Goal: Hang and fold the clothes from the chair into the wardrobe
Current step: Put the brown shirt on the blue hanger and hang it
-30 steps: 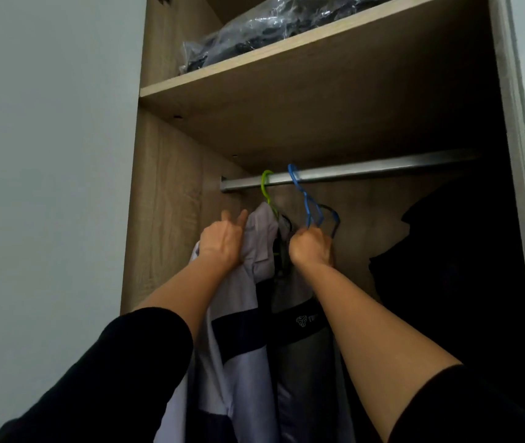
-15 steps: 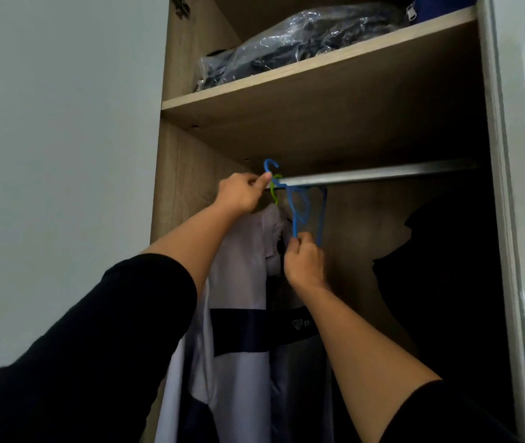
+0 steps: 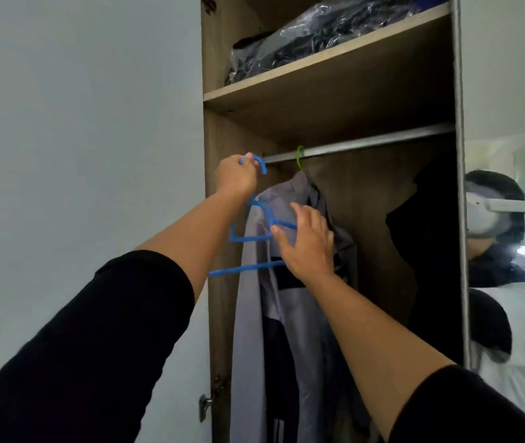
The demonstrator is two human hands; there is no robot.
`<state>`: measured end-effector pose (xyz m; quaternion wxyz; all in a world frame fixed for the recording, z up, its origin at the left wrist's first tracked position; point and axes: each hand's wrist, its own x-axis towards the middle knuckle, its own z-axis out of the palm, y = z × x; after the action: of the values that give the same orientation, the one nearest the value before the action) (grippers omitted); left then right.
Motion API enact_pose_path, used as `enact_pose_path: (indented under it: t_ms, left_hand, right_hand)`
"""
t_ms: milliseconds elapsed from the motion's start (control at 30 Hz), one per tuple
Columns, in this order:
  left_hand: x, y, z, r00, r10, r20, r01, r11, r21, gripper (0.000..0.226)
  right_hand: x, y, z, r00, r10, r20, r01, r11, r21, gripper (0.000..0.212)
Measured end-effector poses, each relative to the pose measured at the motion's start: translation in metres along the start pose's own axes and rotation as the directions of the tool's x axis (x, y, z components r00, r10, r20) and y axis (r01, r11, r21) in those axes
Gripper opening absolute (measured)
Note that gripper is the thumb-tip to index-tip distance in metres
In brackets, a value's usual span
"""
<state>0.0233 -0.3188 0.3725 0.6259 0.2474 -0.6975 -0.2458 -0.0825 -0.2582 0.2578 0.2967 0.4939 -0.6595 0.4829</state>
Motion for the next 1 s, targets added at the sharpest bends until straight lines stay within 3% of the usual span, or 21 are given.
enact_pose_path:
  t_ms: [100,200,300,433,533,633,700,800,1000]
  left_hand:
    - [-0.026,0.006,-0.031,0.999,-0.026,0.029,0.025,1.0,0.012,0.037]
    - [-0.049,0.011,-0.06,0.998,-0.053,0.041,0.054,0.998,-0.032,0.037]
    - [-0.069,0.018,-0.086,0.996,-0.075,0.048,0.074,0.997,0.01,0.037]
    - [-0.093,0.028,-0.121,0.995,-0.079,0.056,0.075,0.996,0.057,0.033]
    - [-0.117,0.037,-0.157,0.973,-0.15,0.176,0.119,0.977,0.178,0.032]
    - [-0.145,0.039,-0.196,0.914,-0.26,0.312,0.093,0.882,0.463,0.033]
    - [-0.165,0.043,-0.223,0.893,-0.307,0.33,0.005,0.738,0.675,0.033]
    - [-0.196,0.055,-0.261,0.897,-0.371,0.238,0.031,0.592,0.805,0.03]
    - [-0.267,0.083,-0.295,0.934,-0.354,-0.039,0.206,0.448,0.87,0.027]
  right_hand:
    - [-0.02,-0.019,-0.009,0.994,-0.06,0.091,0.066,0.996,-0.062,0.051]
    - [-0.043,-0.045,-0.019,0.978,-0.091,0.189,0.084,0.995,0.047,0.038]
    - [-0.065,-0.07,-0.03,0.97,-0.13,0.208,0.098,0.983,0.155,0.033]
    - [-0.083,-0.094,-0.042,0.973,-0.142,0.183,0.128,0.988,0.09,0.04]
    - [-0.096,-0.109,-0.051,0.98,-0.107,0.166,0.097,0.993,0.07,0.045]
    - [-0.11,-0.121,-0.052,0.976,-0.099,0.194,0.071,0.987,0.146,0.051]
    - [-0.118,-0.129,-0.052,0.971,-0.116,0.208,0.07,0.973,0.218,0.053]
    - [-0.13,-0.14,-0.06,0.956,-0.154,0.25,0.075,0.951,0.301,0.049]
    - [-0.161,-0.161,-0.081,0.892,-0.312,0.327,0.102,0.844,0.527,0.046]
